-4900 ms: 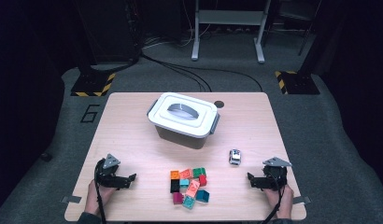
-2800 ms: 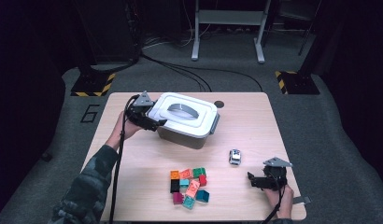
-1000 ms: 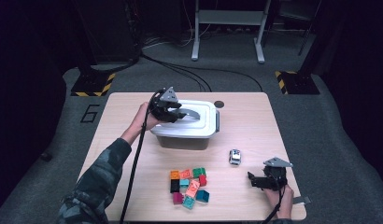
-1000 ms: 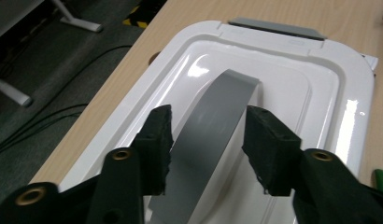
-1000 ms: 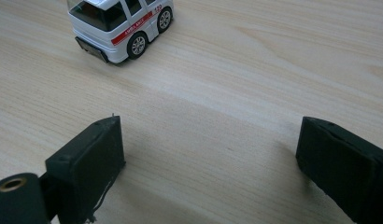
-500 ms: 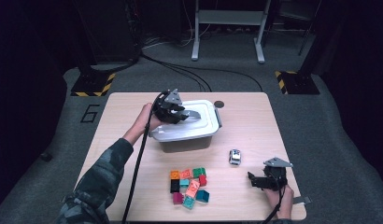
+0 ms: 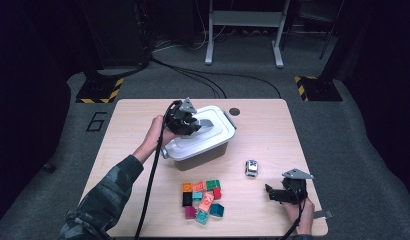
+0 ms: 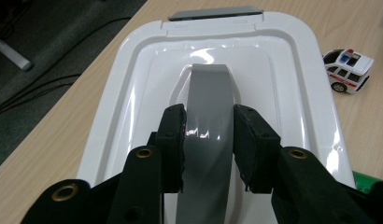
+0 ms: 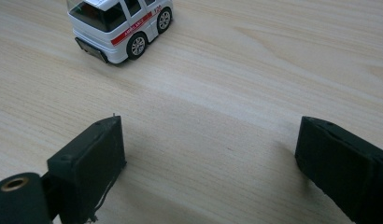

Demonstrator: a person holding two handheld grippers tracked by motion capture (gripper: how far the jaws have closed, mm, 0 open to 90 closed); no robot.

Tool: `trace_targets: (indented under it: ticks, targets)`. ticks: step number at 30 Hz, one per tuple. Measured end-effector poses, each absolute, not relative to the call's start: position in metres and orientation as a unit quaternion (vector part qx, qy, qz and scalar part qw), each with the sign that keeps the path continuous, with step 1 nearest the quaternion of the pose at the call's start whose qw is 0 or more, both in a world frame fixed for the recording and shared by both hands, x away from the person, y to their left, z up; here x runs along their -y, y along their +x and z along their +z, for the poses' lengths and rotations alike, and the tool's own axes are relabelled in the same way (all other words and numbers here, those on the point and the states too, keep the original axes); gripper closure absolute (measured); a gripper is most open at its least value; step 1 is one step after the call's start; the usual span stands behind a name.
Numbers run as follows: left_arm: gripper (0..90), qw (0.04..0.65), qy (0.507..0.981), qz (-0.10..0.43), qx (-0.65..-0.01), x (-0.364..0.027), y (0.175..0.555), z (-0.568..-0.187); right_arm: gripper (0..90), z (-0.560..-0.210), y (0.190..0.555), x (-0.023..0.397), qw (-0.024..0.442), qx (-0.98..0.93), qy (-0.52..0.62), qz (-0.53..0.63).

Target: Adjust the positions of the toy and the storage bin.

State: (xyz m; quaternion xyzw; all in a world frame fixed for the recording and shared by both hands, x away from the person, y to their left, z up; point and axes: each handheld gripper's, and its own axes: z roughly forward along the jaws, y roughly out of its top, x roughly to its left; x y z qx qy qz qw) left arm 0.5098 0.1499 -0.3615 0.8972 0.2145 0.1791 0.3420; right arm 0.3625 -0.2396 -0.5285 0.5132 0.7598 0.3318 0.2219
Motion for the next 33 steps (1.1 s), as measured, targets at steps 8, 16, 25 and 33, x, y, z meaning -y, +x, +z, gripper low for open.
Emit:
trace_targets:
  ticks: [8,16,25,33]
  targets:
    - [66.6,0.335,0.897,0.179,-0.225,-0.150,0.503,-0.360,7.5,-0.528,0.362,0.239,0.222,-0.759,0.514,0.332]
    - [66.8,0.336,0.895,0.176,-0.233,-0.154,0.499,-0.360,7.6,-0.528,0.362,0.239,0.223,-0.759,0.514,0.332]
    - [66.8,0.337,0.896,0.164,-0.237,-0.160,0.493,-0.360,7.6,-0.528,0.362,0.239,0.223,-0.759,0.515,0.332]
    - [66.8,0.339,0.891,0.163,-0.255,-0.160,0.488,-0.360,7.6,-0.528,0.362,0.239,0.223,-0.759,0.514,0.331]
